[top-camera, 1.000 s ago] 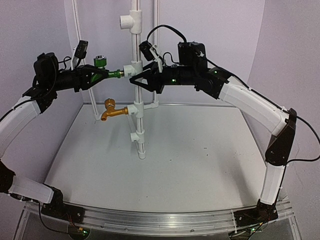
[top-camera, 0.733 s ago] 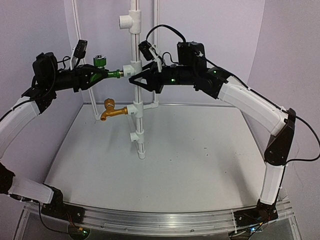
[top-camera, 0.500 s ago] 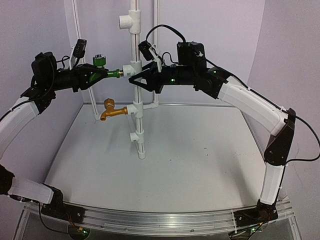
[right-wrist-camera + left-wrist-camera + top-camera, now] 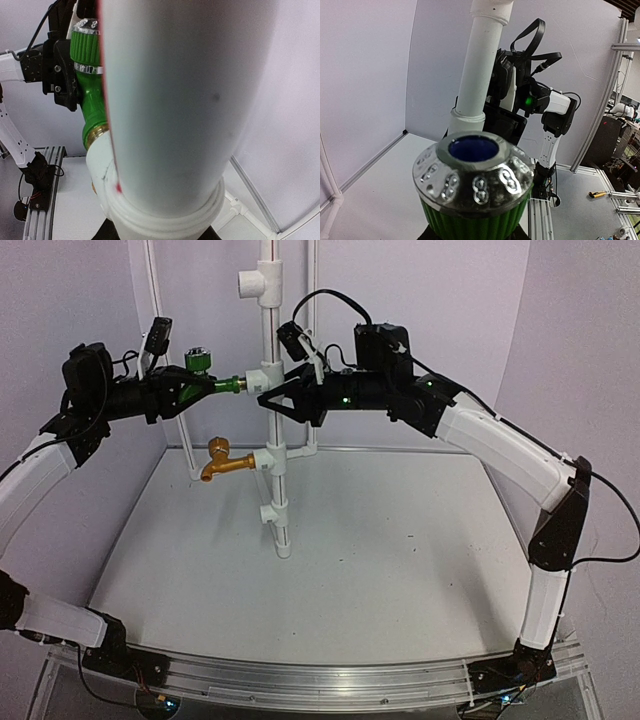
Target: Install the water faucets
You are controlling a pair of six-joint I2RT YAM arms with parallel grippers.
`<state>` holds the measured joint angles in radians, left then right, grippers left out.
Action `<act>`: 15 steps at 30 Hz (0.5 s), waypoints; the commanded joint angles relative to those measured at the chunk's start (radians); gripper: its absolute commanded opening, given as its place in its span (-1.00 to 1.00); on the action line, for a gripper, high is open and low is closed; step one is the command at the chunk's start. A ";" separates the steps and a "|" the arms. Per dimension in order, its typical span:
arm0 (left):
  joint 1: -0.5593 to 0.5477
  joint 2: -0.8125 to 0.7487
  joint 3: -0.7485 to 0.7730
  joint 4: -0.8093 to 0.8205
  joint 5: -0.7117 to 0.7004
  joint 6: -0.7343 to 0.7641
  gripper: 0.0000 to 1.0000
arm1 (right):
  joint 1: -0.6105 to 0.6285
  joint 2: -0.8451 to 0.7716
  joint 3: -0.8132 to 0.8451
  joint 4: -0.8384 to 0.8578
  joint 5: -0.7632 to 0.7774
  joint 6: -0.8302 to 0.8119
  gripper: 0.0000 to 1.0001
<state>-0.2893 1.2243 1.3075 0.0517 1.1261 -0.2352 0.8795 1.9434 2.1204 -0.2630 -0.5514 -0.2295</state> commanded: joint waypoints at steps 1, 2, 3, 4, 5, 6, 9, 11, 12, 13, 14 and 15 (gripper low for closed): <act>-0.008 0.010 0.024 0.015 -0.031 0.025 -1.00 | 0.021 0.006 0.024 0.042 -0.055 -0.014 -0.45; -0.008 0.014 0.025 0.020 -0.034 0.019 -1.00 | 0.021 0.006 0.025 0.042 -0.056 -0.014 -0.45; -0.008 0.018 0.025 0.024 -0.038 0.016 -1.00 | 0.021 0.006 0.025 0.042 -0.059 -0.014 -0.45; -0.008 0.022 0.025 0.027 -0.042 0.015 -1.00 | 0.021 0.006 0.026 0.042 -0.063 -0.014 -0.45; -0.008 0.025 0.024 0.029 -0.046 0.013 -1.00 | 0.021 0.006 0.026 0.042 -0.067 -0.014 -0.45; -0.008 0.029 0.024 0.029 -0.050 0.010 -1.00 | 0.021 0.006 0.027 0.042 -0.070 -0.013 -0.45; -0.008 0.036 0.018 0.030 -0.049 0.013 -1.00 | 0.021 0.005 0.026 0.042 -0.079 -0.014 -0.45; -0.007 0.038 0.016 0.029 -0.051 0.017 -1.00 | 0.021 0.005 0.027 0.042 -0.082 -0.014 -0.45; -0.007 0.040 0.015 0.029 -0.053 0.017 -1.00 | 0.021 0.005 0.027 0.042 -0.082 -0.015 -0.45; -0.007 0.039 0.015 0.033 -0.050 0.020 -1.00 | 0.021 0.005 0.027 0.042 -0.081 -0.015 -0.45; -0.008 0.037 0.014 0.038 -0.043 0.024 -1.00 | 0.021 0.005 0.027 0.042 -0.079 -0.014 -0.45; -0.008 0.033 0.011 0.041 -0.030 0.039 -1.00 | 0.021 0.007 0.029 0.042 -0.076 -0.012 -0.45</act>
<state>-0.2920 1.2447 1.3075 0.0659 1.1231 -0.2313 0.8753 1.9434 2.1204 -0.2629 -0.5613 -0.2264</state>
